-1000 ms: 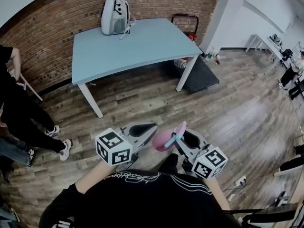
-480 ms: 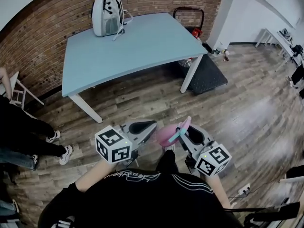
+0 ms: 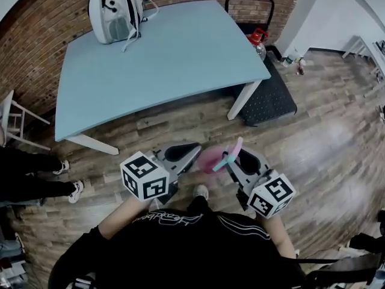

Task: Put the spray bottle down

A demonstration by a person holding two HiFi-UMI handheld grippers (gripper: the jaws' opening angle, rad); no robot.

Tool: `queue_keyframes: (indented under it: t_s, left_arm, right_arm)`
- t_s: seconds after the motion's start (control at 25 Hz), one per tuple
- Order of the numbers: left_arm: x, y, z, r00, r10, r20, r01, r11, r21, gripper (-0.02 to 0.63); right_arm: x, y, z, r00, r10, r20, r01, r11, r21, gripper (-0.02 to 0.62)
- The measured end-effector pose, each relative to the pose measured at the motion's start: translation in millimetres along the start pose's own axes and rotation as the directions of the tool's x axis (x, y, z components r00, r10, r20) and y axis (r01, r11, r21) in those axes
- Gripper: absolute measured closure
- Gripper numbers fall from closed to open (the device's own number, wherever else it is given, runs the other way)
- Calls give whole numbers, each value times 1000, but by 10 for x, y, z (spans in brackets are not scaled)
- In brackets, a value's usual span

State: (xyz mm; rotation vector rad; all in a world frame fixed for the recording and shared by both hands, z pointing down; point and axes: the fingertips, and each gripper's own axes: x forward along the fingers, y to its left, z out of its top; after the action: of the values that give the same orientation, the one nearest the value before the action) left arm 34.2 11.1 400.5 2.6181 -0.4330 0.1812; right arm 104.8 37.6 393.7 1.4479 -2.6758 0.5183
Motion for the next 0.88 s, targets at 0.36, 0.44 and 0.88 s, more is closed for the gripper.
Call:
queue_keyframes:
  t_s: [0.36, 0.44, 0.88]
  left_arm:
    - [679, 334, 645, 998, 61, 29, -63, 996, 56, 598]
    - [713, 351, 701, 997, 70, 41, -72, 996, 56, 598]
    - [865, 617, 1028, 995, 62, 81, -69, 994, 84, 598]
  right_arm:
    - [285, -825, 518, 999, 48, 22, -47, 998, -50, 465]
    - [304, -873, 590, 998, 53, 24, -51, 996, -67, 465]
    - [589, -1144, 900, 996, 62, 65, -54, 992, -111, 465]
